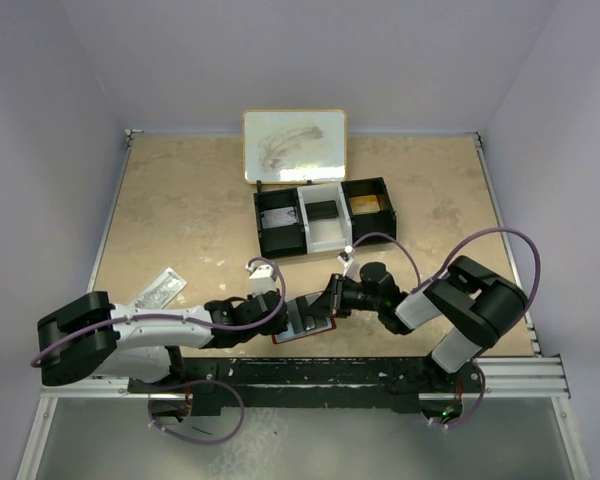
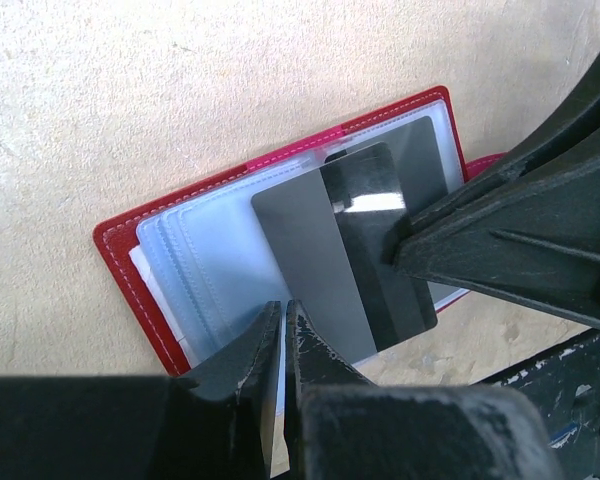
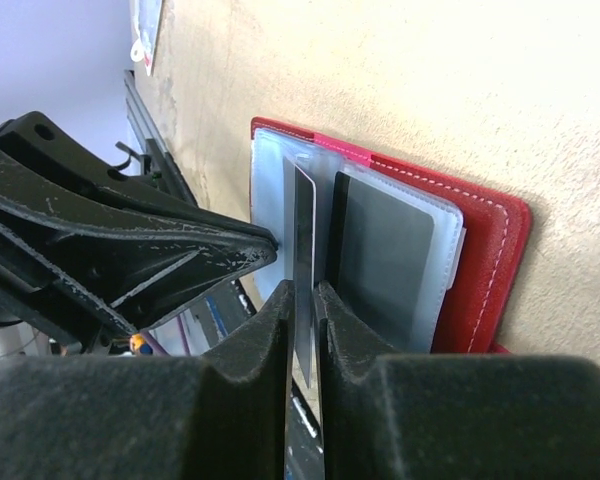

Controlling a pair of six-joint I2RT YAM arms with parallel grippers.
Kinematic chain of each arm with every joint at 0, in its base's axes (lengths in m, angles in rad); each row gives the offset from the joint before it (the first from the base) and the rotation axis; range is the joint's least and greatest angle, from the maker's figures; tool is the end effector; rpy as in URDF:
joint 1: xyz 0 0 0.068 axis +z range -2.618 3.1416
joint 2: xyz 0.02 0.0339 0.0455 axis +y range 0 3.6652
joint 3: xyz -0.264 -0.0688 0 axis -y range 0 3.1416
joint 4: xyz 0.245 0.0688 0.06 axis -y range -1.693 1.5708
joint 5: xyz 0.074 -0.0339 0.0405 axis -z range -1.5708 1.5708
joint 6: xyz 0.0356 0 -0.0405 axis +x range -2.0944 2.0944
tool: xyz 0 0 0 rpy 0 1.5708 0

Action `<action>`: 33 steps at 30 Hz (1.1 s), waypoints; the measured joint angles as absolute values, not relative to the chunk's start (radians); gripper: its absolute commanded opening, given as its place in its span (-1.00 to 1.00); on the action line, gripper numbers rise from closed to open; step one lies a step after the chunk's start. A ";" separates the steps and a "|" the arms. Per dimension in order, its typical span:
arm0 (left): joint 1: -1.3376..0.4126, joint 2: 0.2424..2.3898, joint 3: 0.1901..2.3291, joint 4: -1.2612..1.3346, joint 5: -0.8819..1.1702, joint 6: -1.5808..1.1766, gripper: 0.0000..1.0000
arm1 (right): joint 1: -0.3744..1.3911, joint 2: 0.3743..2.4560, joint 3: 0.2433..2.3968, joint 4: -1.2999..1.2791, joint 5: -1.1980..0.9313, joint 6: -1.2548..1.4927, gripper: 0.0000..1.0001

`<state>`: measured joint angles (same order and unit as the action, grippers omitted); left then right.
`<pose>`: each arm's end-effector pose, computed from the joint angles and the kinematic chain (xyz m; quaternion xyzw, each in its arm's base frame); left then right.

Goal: Take the credit cards out of the card holder

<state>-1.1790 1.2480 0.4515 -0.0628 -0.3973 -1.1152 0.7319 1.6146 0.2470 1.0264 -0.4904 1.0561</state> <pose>0.0968 -0.1983 0.1498 -0.0394 0.9207 -0.2352 0.3090 0.1667 0.1723 0.1141 -0.0103 0.8047 0.5604 0.1958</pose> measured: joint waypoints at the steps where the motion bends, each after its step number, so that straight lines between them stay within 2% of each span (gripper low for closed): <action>1: -1.179 1.250 0.451 -0.060 -0.397 -1.115 -0.95 | 0.732 1.621 0.250 1.026 -0.490 1.053 -0.63; 8: -1.179 1.264 0.451 -0.038 -0.398 -1.116 -0.95 | 0.732 1.686 0.293 1.042 -0.519 1.038 -0.56; 16: -1.180 1.269 0.451 -0.030 -0.398 -1.116 -0.95 | 0.732 1.726 0.316 1.052 -0.564 1.020 -0.68; 22: -1.180 1.272 0.451 -0.025 -0.398 -1.116 -0.95 | 0.732 1.729 0.316 1.053 -0.588 1.009 -0.68; 27: -1.180 1.274 0.452 -0.023 -0.398 -1.116 -0.96 | 0.732 1.729 0.324 1.053 -0.599 0.994 -0.89; 33: -1.180 1.274 0.452 -0.024 -0.400 -1.116 -0.96 | 0.732 1.691 0.320 1.008 -0.584 0.986 -1.00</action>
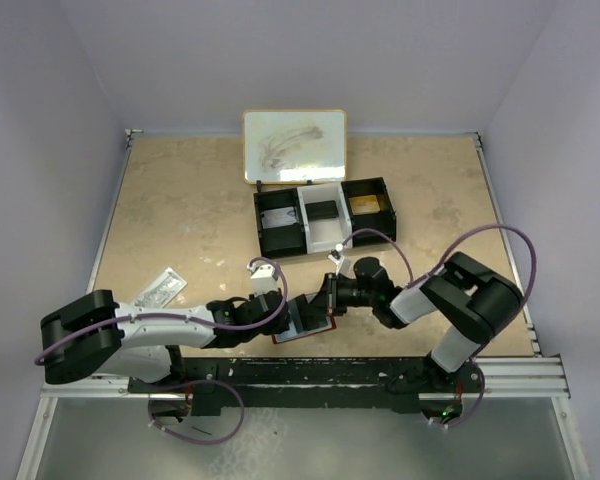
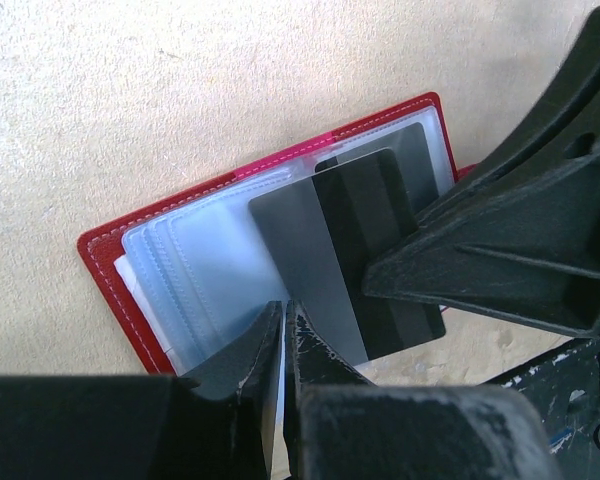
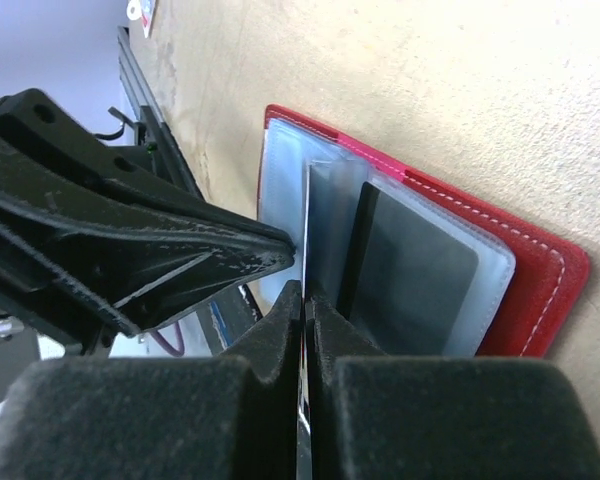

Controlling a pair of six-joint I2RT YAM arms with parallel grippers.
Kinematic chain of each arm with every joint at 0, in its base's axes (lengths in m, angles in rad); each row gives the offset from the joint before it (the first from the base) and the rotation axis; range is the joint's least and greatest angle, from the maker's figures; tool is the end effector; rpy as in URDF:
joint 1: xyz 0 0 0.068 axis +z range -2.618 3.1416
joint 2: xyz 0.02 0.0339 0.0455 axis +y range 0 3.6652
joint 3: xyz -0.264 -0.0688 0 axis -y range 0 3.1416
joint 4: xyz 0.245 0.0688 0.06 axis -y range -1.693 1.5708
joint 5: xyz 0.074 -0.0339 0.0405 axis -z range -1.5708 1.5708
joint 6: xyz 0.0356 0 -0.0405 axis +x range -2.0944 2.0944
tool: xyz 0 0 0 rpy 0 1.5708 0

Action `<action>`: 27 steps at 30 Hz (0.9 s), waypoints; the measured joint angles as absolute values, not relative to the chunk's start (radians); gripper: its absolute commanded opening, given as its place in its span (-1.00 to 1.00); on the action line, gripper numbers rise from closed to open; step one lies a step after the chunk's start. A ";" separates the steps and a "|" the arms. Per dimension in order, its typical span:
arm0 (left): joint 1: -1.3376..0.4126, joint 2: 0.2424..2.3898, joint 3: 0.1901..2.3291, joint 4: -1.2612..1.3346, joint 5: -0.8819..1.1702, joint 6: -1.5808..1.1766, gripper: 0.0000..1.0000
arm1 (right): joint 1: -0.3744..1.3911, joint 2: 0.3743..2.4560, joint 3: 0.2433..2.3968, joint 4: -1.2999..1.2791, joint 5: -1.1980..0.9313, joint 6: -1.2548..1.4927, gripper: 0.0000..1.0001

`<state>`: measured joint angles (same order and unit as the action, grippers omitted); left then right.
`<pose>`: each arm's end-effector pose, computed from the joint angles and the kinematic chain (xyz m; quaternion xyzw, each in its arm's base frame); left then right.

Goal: Take the credit cards out of the card holder

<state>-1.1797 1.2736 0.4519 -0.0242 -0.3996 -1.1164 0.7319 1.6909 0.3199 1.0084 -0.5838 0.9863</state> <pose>0.0983 -0.2021 0.1474 -0.0413 0.9182 -0.2408 0.3118 0.1773 0.1857 0.1106 -0.0622 0.8026 0.5666 0.1759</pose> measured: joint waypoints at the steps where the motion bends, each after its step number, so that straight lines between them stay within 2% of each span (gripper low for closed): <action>1: -1.180 1.274 0.452 -0.025 -0.400 -1.117 -0.96 | 0.732 1.660 0.319 0.971 -0.567 0.979 -1.00; 10: -1.180 1.246 0.452 -0.078 -0.430 -1.131 -0.92 | 0.732 1.254 0.320 0.626 -0.339 0.876 -1.00; 12: -1.180 1.243 0.452 -0.084 -0.434 -1.134 -0.73 | 0.732 1.177 0.321 0.579 -0.302 0.851 -1.00; 18: -1.187 1.222 0.454 -0.101 -0.451 -1.132 -0.37 | 0.732 1.004 0.303 0.516 -0.243 0.770 -1.00; 23: -1.188 1.178 0.481 -0.175 -0.483 -1.111 0.05 | 0.732 0.867 0.223 0.546 -0.198 0.706 -1.00; 25: -1.188 1.151 0.503 -0.215 -0.506 -1.098 0.28 | 0.732 0.810 0.186 0.566 -0.191 0.672 -1.00; 27: -1.188 1.127 0.531 -0.265 -0.540 -1.088 0.35 | 0.732 0.758 0.163 0.574 -0.182 0.633 -1.00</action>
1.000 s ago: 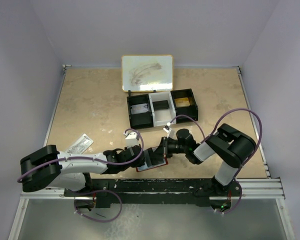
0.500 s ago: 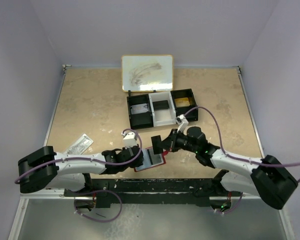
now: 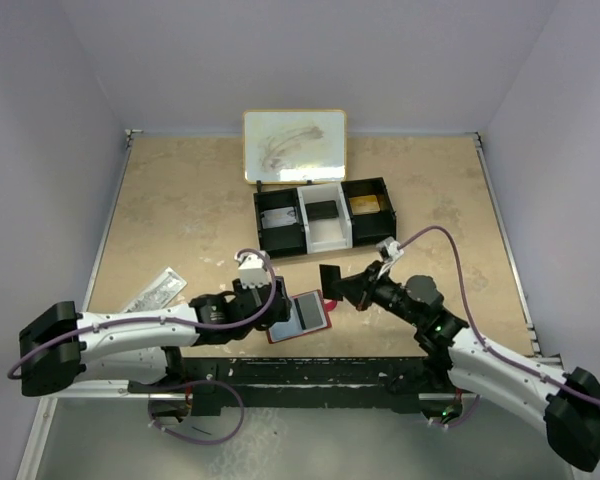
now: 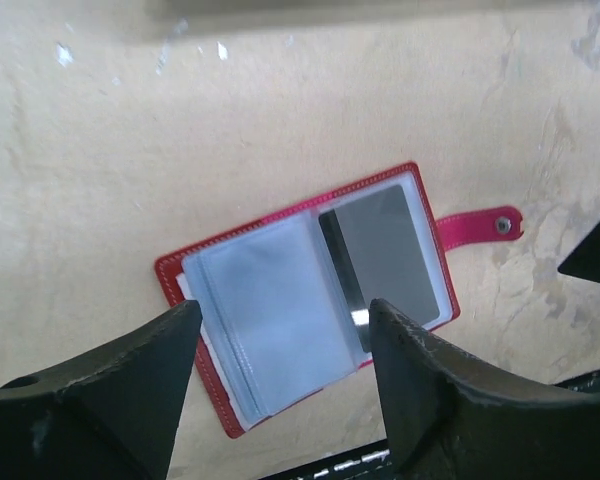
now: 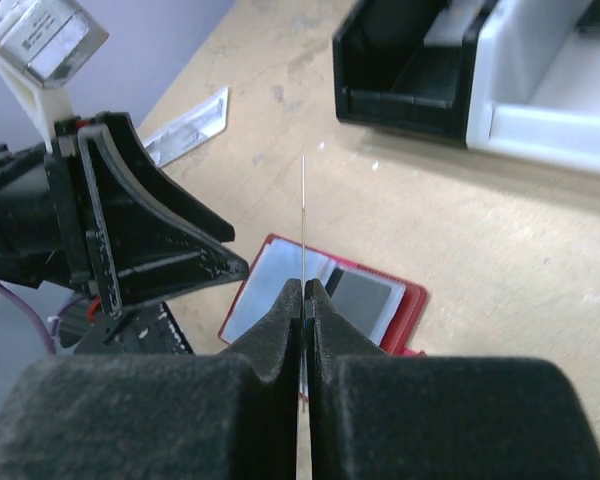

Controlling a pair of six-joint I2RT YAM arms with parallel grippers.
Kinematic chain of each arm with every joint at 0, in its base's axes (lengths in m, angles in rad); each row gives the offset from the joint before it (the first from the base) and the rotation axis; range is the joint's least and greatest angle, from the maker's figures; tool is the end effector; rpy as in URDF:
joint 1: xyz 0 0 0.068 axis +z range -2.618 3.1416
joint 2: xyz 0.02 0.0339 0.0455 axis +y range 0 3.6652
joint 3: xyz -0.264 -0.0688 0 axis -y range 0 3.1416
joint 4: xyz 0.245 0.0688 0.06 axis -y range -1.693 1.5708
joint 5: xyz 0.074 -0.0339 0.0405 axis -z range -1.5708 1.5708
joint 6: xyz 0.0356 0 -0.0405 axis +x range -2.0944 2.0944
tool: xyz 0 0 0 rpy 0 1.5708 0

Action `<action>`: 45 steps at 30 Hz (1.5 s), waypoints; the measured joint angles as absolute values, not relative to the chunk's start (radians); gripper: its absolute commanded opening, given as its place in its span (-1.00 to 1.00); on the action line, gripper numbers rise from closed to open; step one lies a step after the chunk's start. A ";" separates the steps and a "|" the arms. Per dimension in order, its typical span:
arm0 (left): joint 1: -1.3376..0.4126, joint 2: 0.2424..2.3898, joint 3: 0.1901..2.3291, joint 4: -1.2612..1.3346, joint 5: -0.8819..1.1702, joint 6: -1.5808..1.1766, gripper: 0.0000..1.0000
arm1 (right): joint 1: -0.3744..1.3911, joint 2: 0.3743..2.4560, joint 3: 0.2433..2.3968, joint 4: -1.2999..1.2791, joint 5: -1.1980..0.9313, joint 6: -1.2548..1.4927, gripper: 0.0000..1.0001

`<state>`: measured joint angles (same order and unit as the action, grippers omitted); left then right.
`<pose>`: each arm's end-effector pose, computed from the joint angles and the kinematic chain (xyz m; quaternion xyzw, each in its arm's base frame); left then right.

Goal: Take the credit cards out of the card holder

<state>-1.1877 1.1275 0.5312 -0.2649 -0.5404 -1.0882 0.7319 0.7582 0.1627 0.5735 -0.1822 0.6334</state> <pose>0.0960 -0.1891 0.1847 -0.0477 0.9072 -0.1989 0.3676 0.1250 0.1209 0.2049 -0.0986 0.7079 0.4898 0.4993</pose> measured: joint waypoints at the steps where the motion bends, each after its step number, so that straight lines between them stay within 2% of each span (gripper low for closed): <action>1: -1.188 1.115 0.550 -0.298 -0.563 -1.085 0.35 | 0.732 0.727 0.155 0.574 -0.177 0.609 -1.00; 7: -1.179 1.050 0.675 -0.490 -0.680 -1.042 0.37 | 0.732 0.582 0.150 0.589 -0.193 0.420 -1.00; 15: -0.845 1.019 0.789 -0.639 -0.685 -0.843 0.39 | 0.732 0.494 0.151 0.585 -0.222 0.190 -1.00; 21: -0.657 0.990 0.823 -0.676 -0.684 -0.695 0.40 | 0.732 0.565 0.207 0.508 -0.208 0.067 -1.00; 25: -0.524 0.940 0.822 -0.674 -0.686 -0.644 0.40 | 0.732 0.602 0.253 0.478 -0.123 0.046 -1.00; 30: -0.506 0.906 0.822 -0.678 -0.708 -0.634 0.40 | 0.727 0.647 0.275 0.475 0.012 0.025 -1.00; 34: -0.506 0.883 0.820 -0.683 -0.732 -0.635 0.41 | 0.699 0.760 0.362 0.463 0.026 -0.049 -1.00; 37: -0.506 0.855 0.819 -0.683 -0.736 -0.635 0.42 | 0.624 0.830 0.415 0.459 -0.028 -0.094 -1.00; 45: -0.506 0.850 0.819 -0.694 -0.768 -0.636 0.44 | 0.254 0.988 0.546 0.435 -0.306 -0.121 -1.00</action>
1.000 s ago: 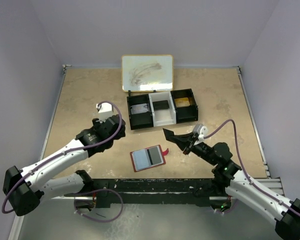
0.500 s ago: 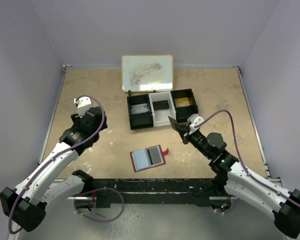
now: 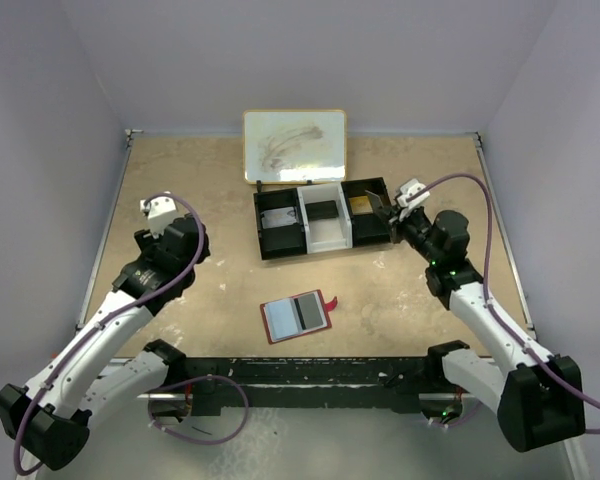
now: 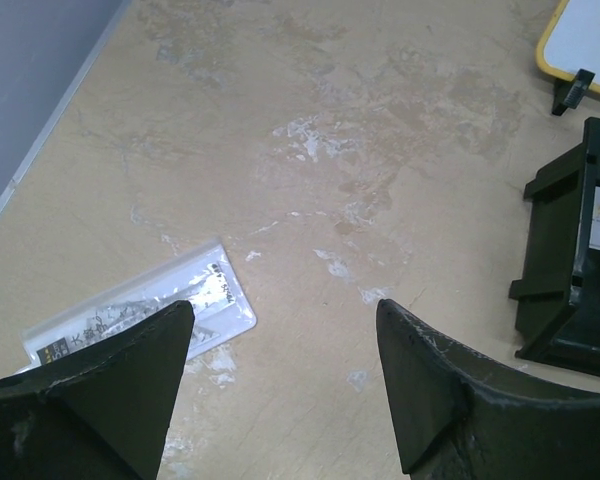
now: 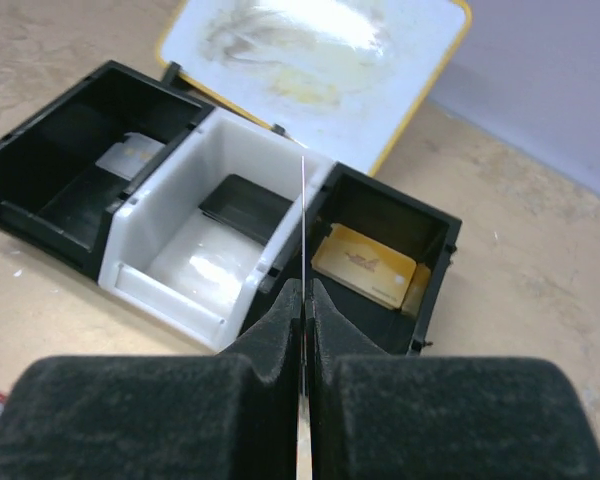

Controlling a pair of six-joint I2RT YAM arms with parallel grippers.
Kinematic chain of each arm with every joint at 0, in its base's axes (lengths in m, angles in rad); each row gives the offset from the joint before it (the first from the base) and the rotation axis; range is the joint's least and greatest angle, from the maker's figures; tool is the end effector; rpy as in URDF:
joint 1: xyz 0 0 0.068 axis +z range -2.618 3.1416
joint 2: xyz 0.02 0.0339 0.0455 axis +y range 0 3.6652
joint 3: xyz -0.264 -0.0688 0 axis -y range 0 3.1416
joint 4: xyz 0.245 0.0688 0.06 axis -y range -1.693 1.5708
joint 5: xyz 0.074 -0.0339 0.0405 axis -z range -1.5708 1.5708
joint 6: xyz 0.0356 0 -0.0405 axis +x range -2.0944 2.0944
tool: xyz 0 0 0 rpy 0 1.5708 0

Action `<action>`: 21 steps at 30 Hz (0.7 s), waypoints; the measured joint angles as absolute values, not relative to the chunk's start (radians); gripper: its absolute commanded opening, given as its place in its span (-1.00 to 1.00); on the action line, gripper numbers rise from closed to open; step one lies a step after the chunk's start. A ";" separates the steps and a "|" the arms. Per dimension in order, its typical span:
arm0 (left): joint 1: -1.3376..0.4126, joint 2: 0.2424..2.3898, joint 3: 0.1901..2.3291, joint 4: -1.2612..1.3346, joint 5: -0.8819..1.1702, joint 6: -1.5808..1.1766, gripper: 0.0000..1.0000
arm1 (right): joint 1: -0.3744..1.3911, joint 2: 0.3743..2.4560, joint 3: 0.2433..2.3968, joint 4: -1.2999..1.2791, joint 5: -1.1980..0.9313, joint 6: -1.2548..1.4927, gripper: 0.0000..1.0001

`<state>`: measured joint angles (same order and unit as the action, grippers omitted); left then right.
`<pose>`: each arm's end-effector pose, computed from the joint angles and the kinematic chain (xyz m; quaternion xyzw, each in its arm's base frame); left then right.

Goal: Take the credit cards out of the card holder

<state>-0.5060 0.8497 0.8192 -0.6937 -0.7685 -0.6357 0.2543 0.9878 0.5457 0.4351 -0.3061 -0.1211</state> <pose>0.1581 -0.0593 0.2983 -0.2084 0.8335 0.0818 0.5051 0.2196 0.0682 0.2825 -0.2364 0.6689 0.1543 0.6876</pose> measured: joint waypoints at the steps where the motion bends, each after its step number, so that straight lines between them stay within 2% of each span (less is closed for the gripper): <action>1: -0.506 0.853 0.819 -0.698 -0.771 -0.636 0.44 | 0.239 0.991 0.546 0.446 -0.327 -0.128 -1.00; 6: -0.506 0.862 0.819 -0.707 -0.773 -0.635 0.44 | 0.236 0.994 0.554 0.491 -0.438 -0.197 -1.00; 12: -0.506 0.862 0.819 -0.707 -0.770 -0.635 0.44 | 0.237 1.161 0.778 0.295 -0.424 -0.404 -1.00; 17: -0.506 0.868 0.819 -0.705 -0.769 -0.633 0.44 | 0.237 1.168 0.794 0.261 -0.412 -0.513 -1.00; 21: -0.506 0.885 0.819 -0.705 -0.762 -0.631 0.44 | 0.256 1.251 0.874 0.174 -0.427 -0.614 -1.00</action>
